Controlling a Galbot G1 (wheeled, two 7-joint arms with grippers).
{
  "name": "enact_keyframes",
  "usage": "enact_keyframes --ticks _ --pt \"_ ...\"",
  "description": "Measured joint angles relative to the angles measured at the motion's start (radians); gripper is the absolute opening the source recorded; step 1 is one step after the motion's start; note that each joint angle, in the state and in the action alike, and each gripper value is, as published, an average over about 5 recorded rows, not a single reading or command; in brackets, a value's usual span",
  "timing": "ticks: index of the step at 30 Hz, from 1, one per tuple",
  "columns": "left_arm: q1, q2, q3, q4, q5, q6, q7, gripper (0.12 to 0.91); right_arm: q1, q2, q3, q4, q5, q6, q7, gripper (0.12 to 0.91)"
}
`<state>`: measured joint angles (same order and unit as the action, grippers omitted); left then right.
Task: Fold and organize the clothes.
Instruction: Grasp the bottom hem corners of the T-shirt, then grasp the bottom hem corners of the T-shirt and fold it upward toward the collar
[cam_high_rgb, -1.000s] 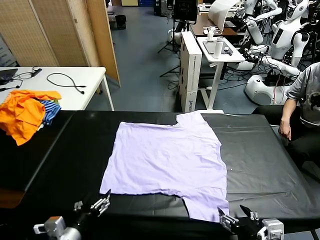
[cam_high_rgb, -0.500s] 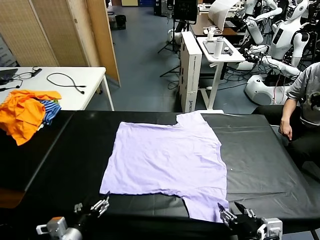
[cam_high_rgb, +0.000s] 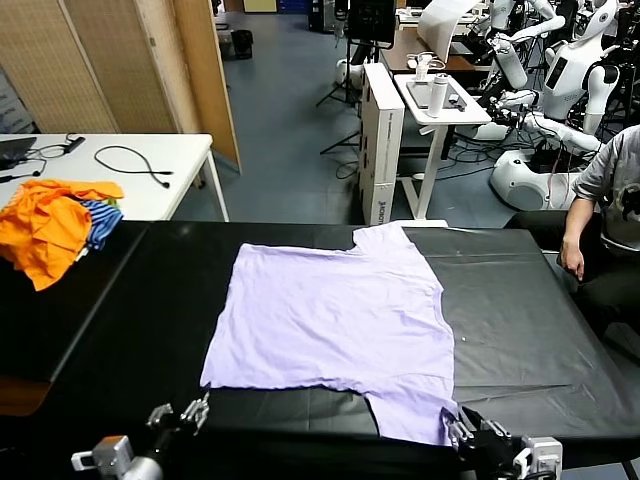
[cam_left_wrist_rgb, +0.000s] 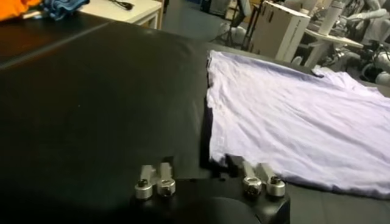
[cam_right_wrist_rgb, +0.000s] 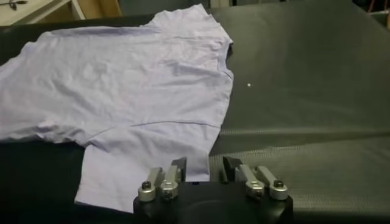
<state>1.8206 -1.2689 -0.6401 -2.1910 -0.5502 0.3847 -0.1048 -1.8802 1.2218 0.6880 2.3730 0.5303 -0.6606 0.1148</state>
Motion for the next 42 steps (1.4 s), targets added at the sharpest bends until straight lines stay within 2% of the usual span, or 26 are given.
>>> enact_keyframes --ticks 3,19,26,31,34,42 --pt "0.002 0.001 0.000 0.000 0.006 -0.001 0.002 0.144 -0.006 0.000 0.000 0.011 0.001 0.001 0.002 0.139" --pt "0.075 0.028 -0.038 -0.069 0.019 -0.001 -0.011 0.146 -0.110 -0.006 -0.018 0.134 0.021 -0.069 0.047 0.139" --pt "0.145 0.035 -0.073 -0.134 0.016 -0.013 -0.012 0.146 -0.121 -0.005 -0.018 0.150 0.041 -0.042 0.045 0.139" --pt "0.156 0.021 -0.080 -0.165 0.017 -0.024 -0.013 0.146 -0.079 -0.009 -0.008 0.138 0.083 0.008 0.036 0.139" --pt "0.139 0.012 -0.074 -0.162 0.014 -0.025 -0.025 0.146 -0.025 -0.015 -0.003 0.118 0.115 0.015 0.035 0.139" --pt "0.017 0.001 -0.051 -0.108 0.004 -0.028 -0.049 0.146 0.156 -0.044 -0.025 0.035 0.157 0.020 0.040 0.139"
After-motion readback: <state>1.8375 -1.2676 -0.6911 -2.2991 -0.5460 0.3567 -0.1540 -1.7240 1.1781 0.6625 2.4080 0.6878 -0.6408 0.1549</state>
